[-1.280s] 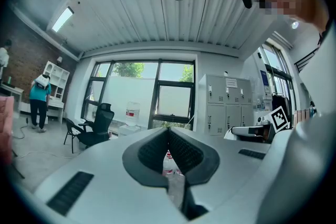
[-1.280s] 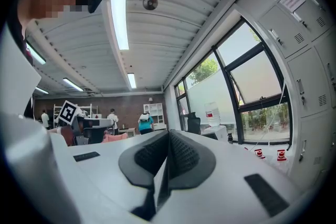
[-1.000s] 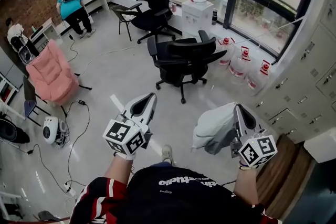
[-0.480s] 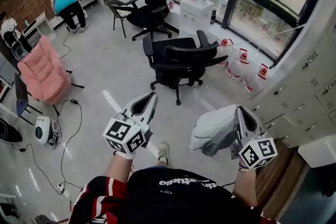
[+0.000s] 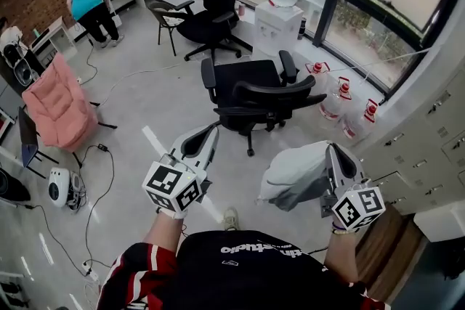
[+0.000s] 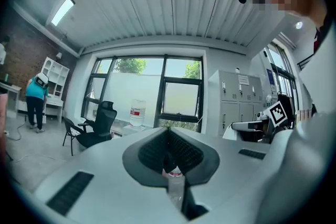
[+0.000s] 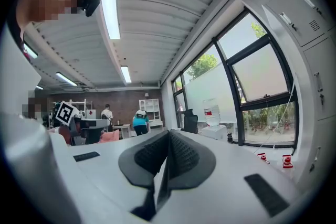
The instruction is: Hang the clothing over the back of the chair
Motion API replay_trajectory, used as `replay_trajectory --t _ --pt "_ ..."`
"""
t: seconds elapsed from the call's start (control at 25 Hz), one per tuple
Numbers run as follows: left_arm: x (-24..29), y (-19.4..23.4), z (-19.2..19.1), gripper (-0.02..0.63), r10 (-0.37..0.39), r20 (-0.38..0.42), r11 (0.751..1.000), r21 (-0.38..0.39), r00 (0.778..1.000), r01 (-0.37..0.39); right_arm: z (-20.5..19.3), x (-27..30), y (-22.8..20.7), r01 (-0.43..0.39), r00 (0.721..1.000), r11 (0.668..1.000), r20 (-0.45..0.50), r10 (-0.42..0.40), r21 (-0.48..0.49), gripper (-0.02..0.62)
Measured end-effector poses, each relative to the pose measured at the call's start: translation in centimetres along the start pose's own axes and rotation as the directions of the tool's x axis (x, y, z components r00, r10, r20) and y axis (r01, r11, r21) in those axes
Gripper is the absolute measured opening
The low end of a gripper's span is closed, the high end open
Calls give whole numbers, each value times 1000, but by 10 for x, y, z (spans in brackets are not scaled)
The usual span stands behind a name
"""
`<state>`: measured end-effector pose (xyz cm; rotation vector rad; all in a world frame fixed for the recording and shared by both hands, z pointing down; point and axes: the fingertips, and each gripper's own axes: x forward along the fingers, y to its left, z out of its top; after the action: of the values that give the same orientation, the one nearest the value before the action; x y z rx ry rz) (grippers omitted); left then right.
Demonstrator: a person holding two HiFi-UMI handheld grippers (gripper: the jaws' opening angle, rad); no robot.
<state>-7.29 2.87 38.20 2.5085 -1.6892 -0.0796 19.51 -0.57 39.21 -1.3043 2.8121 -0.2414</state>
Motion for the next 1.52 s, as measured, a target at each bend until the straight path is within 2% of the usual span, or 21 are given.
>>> replay_trajectory --t 0.4,0.84,1.0,1.32,1.52 --pt "38 65 9 23 -21 4 1000 21 1000 20 13 78 -1 7 1000 1000 7 -7 -16 21" --pt "53 111 4 23 -93 3 996 -7 996 93 20 116 -3 88 996 995 9 -88 -40 21" --pt "57 116 -3 23 -100 3 995 -28 995 100 21 119 -5 94 996 994 -5 -94 -48 21" --pt "82 107 -3 23 -143 -3 988 -53 990 143 33 126 -14 58 998 996 6 -57 -66 21" --pt "102 108 0 23 -148 -18 989 -31 989 147 43 142 -23 21 1000 997 8 -20 -71 21"
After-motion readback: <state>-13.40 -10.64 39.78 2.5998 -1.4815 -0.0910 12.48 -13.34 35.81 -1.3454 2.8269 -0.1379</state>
